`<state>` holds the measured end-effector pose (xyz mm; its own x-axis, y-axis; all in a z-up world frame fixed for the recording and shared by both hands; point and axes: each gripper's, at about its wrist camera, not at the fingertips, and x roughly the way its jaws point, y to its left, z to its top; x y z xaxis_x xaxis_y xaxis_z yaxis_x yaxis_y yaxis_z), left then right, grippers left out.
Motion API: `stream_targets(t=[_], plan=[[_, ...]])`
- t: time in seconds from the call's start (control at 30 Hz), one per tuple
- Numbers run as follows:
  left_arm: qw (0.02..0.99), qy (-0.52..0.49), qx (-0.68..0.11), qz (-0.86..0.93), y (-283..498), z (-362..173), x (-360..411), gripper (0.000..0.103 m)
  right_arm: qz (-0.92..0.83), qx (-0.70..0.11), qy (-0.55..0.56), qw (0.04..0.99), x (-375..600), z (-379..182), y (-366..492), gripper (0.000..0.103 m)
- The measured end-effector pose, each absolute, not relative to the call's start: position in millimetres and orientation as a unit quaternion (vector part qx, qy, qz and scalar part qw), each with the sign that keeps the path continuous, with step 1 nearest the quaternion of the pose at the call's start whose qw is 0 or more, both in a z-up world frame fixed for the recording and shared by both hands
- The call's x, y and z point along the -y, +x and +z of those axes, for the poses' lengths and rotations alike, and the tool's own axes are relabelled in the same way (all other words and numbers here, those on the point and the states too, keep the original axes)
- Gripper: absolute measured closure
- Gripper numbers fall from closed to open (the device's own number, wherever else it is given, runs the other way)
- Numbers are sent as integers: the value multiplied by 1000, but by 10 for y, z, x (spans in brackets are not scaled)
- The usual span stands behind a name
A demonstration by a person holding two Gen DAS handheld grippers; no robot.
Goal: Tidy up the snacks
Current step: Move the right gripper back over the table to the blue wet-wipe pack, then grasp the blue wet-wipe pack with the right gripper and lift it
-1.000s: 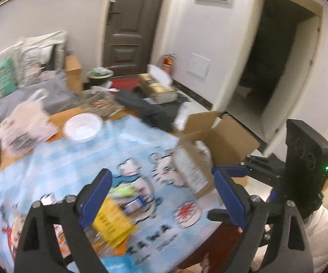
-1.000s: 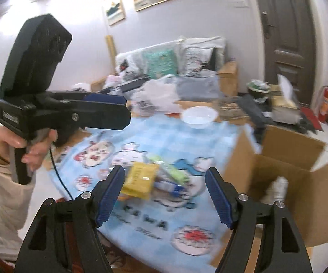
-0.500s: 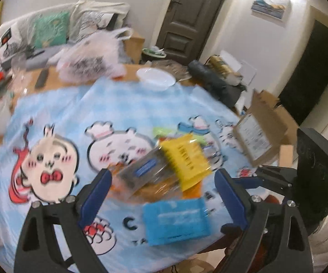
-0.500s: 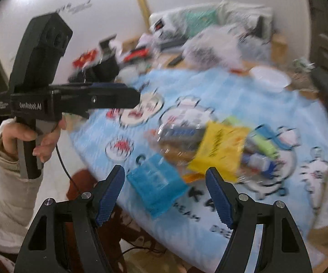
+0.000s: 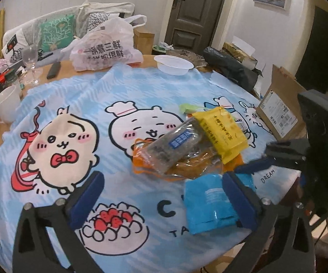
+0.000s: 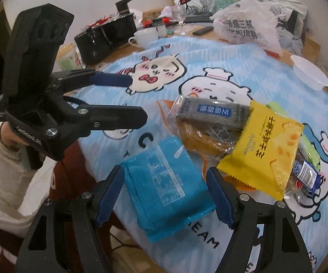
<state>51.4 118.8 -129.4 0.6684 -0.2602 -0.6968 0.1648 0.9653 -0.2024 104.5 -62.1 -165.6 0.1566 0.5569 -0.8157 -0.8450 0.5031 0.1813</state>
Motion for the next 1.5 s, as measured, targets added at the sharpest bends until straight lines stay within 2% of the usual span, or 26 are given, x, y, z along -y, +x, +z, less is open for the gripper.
stream_targets(t=[0.3, 0.5, 0.63, 0.73, 0.93, 1.07, 1.13, 1.2, 1.27, 1.5], plan=[[878, -160, -418, -170, 574, -1406, -1374, 1, 484, -485, -192, 702, 550, -1797, 925, 31], [874, -160, -416, -193, 514, -1391, -1345, 1, 475, -479, -197, 711, 462, -1848, 931, 32], [873, -156, -419, -194, 491, -1382, -1317, 1, 465, -468, -220, 719, 387, -1875, 894, 39], [871, -150, -423, -198, 471, -1377, -1273, 1, 455, -464, -227, 725, 358, -1869, 864, 41], [862, -167, -414, -240, 447, -1271, -1165, 1, 447, -425, -205, 760, 437, -1607, 801, 41], [856, -183, -395, -278, 462, -1084, -1056, 10, 451, -390, -167, 786, 533, -1321, 797, 41], [856, -192, -381, -293, 480, -956, -1004, 19, 453, -370, -144, 798, 601, -1178, 791, 41], [859, -190, -367, -300, 508, -814, -935, 35, 455, -348, -130, 810, 660, -1049, 768, 41], [859, -191, -359, -312, 543, -685, -848, 44, 456, -330, -117, 818, 735, -936, 758, 41], [875, -131, -341, -319, 706, -204, -298, 46, 442, -288, -82, 846, 1168, -571, 821, 41]])
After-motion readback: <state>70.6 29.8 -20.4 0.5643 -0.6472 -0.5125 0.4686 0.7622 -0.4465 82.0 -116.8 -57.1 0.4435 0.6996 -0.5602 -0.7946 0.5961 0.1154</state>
